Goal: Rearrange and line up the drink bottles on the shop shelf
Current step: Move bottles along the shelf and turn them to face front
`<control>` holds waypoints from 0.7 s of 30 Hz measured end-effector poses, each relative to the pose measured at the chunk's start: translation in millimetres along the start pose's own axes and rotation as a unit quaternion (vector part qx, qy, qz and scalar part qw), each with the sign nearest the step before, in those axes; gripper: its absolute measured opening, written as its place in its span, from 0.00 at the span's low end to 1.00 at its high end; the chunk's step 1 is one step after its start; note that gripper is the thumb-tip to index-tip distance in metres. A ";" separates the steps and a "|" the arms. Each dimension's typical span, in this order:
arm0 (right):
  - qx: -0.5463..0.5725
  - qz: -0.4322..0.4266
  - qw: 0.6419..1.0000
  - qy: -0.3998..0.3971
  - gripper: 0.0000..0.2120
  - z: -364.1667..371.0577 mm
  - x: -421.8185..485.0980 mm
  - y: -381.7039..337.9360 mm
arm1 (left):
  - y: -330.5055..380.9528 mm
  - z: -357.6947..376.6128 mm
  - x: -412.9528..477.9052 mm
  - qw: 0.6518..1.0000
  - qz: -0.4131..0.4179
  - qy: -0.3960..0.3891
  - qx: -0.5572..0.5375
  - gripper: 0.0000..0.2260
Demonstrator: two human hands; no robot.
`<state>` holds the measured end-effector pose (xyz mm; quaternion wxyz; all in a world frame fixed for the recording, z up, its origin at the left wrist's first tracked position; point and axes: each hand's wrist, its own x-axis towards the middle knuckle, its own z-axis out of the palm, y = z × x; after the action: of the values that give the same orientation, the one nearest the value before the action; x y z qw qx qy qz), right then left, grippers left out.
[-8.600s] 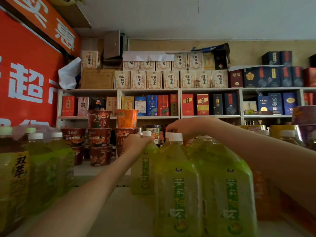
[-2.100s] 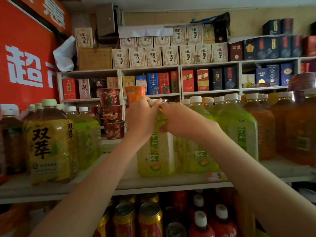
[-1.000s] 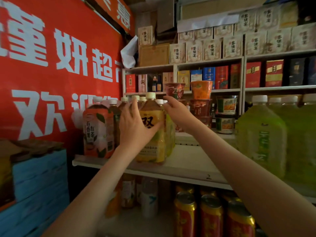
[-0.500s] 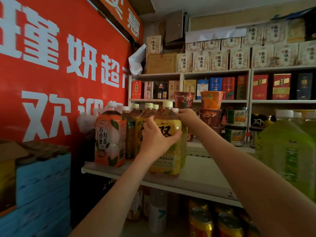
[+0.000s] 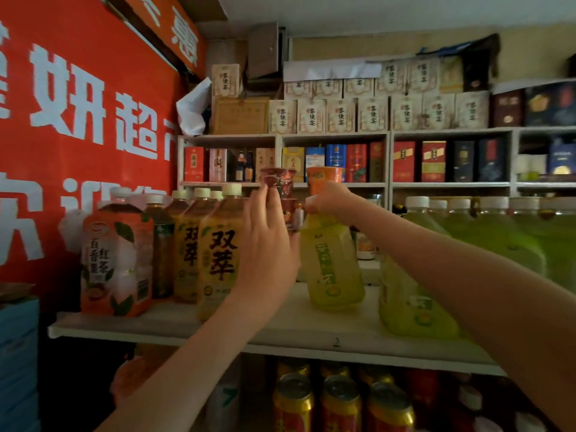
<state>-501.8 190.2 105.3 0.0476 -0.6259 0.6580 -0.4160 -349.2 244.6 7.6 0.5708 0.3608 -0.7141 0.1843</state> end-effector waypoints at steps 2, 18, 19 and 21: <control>-0.082 -0.004 0.997 -0.008 0.11 -16.7 -7.6 3.4 | 12.5 22.1 7.1 0.991 -0.058 -0.094 -0.076 0.31; -0.410 -0.134 0.882 -0.191 0.12 -94.8 -1.6 19.6 | 50.8 89.8 14.7 0.913 -0.232 -0.264 -0.207 0.24; -0.412 -0.148 0.879 -0.190 0.12 -94.9 0.3 19.1 | 48.5 90.0 16.0 0.915 -0.231 -0.256 -0.208 0.22; -0.396 -0.153 0.883 -0.202 0.11 -95.5 2.6 19.6 | 46.4 91.4 20.6 0.921 -0.223 -0.248 -0.201 0.18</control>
<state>-573.4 232.0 156.6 -0.1370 -0.7559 0.6401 0.0123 -447.1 207.7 8.4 0.4620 0.4225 -0.7561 -0.1903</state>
